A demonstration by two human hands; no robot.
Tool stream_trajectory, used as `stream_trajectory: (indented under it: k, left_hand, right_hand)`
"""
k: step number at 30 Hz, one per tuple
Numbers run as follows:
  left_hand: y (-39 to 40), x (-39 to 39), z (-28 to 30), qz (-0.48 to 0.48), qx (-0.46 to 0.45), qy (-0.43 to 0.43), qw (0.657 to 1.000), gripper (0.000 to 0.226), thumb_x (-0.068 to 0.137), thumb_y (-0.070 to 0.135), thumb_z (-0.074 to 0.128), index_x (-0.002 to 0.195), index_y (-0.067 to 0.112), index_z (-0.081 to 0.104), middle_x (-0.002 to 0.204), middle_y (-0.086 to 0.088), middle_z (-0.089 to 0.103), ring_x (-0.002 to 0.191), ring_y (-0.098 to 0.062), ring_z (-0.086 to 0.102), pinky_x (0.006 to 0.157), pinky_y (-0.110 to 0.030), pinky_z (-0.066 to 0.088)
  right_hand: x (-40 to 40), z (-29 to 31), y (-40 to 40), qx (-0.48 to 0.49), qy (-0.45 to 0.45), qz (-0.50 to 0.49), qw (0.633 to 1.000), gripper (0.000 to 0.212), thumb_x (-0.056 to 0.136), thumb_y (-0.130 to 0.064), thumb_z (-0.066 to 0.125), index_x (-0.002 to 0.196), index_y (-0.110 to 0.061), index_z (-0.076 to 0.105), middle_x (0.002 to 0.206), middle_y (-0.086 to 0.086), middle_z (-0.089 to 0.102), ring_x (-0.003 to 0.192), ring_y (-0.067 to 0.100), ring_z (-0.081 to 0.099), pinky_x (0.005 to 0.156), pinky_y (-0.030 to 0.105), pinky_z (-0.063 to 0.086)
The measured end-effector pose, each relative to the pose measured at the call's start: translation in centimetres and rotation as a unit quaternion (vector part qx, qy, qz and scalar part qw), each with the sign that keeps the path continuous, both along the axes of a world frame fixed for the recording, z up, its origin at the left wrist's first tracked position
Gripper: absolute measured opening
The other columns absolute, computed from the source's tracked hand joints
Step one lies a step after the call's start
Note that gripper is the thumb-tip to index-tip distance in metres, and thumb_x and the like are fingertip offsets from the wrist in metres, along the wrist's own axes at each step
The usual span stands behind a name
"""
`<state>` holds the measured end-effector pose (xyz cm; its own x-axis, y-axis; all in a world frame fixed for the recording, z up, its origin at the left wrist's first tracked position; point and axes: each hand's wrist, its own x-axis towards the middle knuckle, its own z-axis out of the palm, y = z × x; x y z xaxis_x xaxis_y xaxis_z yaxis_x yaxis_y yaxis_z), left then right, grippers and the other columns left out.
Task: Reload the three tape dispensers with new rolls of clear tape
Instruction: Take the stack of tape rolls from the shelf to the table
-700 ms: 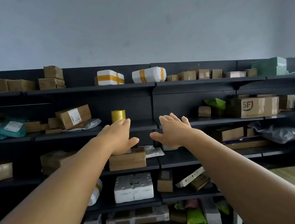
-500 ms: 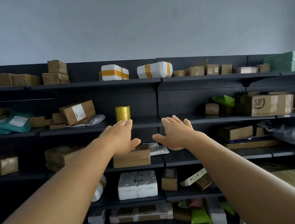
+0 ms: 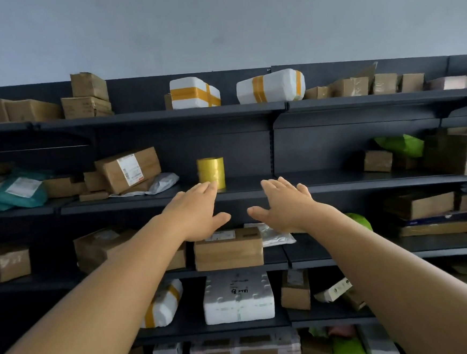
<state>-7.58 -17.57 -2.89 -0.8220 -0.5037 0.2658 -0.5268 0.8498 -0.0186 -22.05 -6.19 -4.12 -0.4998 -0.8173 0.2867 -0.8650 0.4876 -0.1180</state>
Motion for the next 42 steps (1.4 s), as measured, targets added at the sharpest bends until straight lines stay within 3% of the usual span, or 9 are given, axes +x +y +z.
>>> stream_trajectory:
  k: [9, 26, 33, 37, 42]
  left_hand:
    - [-8.8, -7.5, -1.1, -0.005, 0.038, 0.037, 0.999, 0.078, 0.094, 0.051, 0.045, 0.153, 0.02, 0.004, 0.161, 0.0, 0.009, 0.146, -0.02, 0.018, 0.117, -0.04, 0.023]
    - [-24.4, -20.2, -1.4, 0.107, 0.016, 0.022, 0.994, 0.08, 0.094, 0.052, 0.043, 0.153, 0.014, 0.004, 0.161, -0.004, 0.012, 0.146, -0.021, 0.018, 0.115, -0.037, 0.021]
    - [-30.9, -23.1, -3.2, 0.104, 0.111, 0.055, 0.987, 0.08, 0.095, 0.052, 0.039, 0.152, 0.013, -0.001, 0.162, -0.004, 0.006, 0.148, -0.021, 0.012, 0.119, -0.04, 0.017]
    - [-34.8, -25.4, -3.3, 0.073, 0.172, 0.12, 0.975, 0.077, 0.097, 0.05, 0.036, 0.152, 0.014, -0.004, 0.161, -0.005, 0.006, 0.146, -0.021, 0.018, 0.114, -0.03, 0.019]
    - [-38.9, -28.3, -3.6, 0.054, 0.254, 0.213, 0.942, 0.079, 0.096, 0.056, 0.029, 0.152, 0.014, -0.01, 0.162, -0.005, 0.003, 0.146, -0.021, 0.017, 0.111, -0.028, 0.02]
  right_hand:
    - [-7.4, -0.8, -8.6, 0.004, -0.01, 0.01, 1.0, 0.076, 0.094, -0.055, 0.041, 0.151, -0.012, 0.014, 0.159, 0.003, 0.019, 0.149, 0.024, 0.002, 0.118, 0.049, 0.006]
    - [-21.7, -0.6, -26.5, 0.032, -0.02, 0.112, 0.993, 0.077, 0.094, -0.055, 0.039, 0.152, -0.012, 0.011, 0.16, 0.003, 0.016, 0.149, 0.022, 0.001, 0.118, 0.048, 0.006]
    - [-24.6, -1.1, -31.5, 0.048, -0.047, 0.109, 0.992, 0.077, 0.095, -0.055, 0.039, 0.153, -0.016, 0.007, 0.161, 0.001, 0.014, 0.149, 0.022, 0.001, 0.119, 0.048, 0.007]
    - [-26.0, -0.8, -35.5, 0.004, -0.099, 0.106, 0.989, 0.081, 0.094, -0.057, 0.039, 0.153, -0.02, -0.003, 0.16, 0.002, 0.016, 0.147, 0.025, 0.012, 0.117, 0.048, 0.017]
    - [-27.0, -1.1, -40.3, -0.086, -0.245, 0.105, 0.96, 0.091, 0.091, -0.063, 0.038, 0.149, -0.025, -0.021, 0.162, 0.005, 0.001, 0.147, 0.027, 0.014, 0.118, 0.044, 0.021]
